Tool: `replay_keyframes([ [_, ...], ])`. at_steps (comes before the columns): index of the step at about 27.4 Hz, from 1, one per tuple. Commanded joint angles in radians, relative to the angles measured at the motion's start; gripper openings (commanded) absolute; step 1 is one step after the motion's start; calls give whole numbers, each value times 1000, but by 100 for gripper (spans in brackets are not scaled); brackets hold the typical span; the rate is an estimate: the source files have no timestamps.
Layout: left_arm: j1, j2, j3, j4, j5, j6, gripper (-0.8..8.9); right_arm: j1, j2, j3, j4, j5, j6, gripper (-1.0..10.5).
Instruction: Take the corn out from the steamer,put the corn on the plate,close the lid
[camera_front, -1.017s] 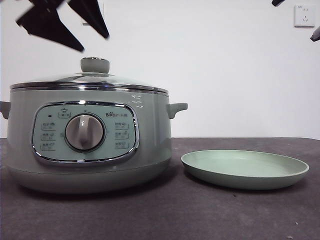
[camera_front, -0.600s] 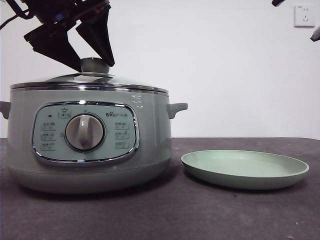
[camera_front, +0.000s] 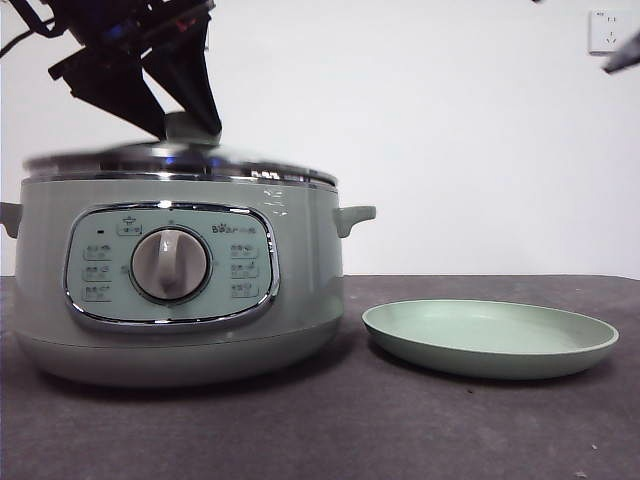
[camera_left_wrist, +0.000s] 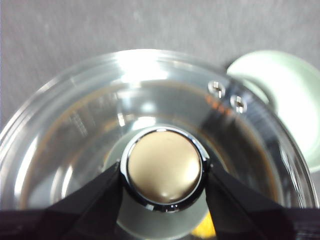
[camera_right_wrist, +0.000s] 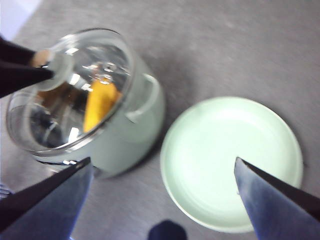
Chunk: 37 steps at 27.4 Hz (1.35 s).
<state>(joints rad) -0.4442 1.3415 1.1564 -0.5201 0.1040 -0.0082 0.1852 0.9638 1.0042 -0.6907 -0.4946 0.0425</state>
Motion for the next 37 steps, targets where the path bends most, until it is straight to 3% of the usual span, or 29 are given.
replay_keyframes([
  [1,13,-101,10,77,-65,9,-9,72,27,8,64,-1,61,468],
  [6,14,-306,10,69,-303,10,-9,263,227,137,87,54,98,469],
  [10,13,-457,10,36,-413,13,-9,407,454,330,39,142,85,469],
  [16,13,-554,10,-30,-526,39,-9,521,698,567,-62,243,25,468],
  [19,13,-588,10,-68,-549,48,-9,557,808,676,-91,265,15,468],
  [24,13,-610,10,-115,-558,57,-9,612,976,828,-155,396,-23,467],
  [37,13,-609,10,-146,-574,58,-9,653,1210,912,-162,449,-37,426],
])
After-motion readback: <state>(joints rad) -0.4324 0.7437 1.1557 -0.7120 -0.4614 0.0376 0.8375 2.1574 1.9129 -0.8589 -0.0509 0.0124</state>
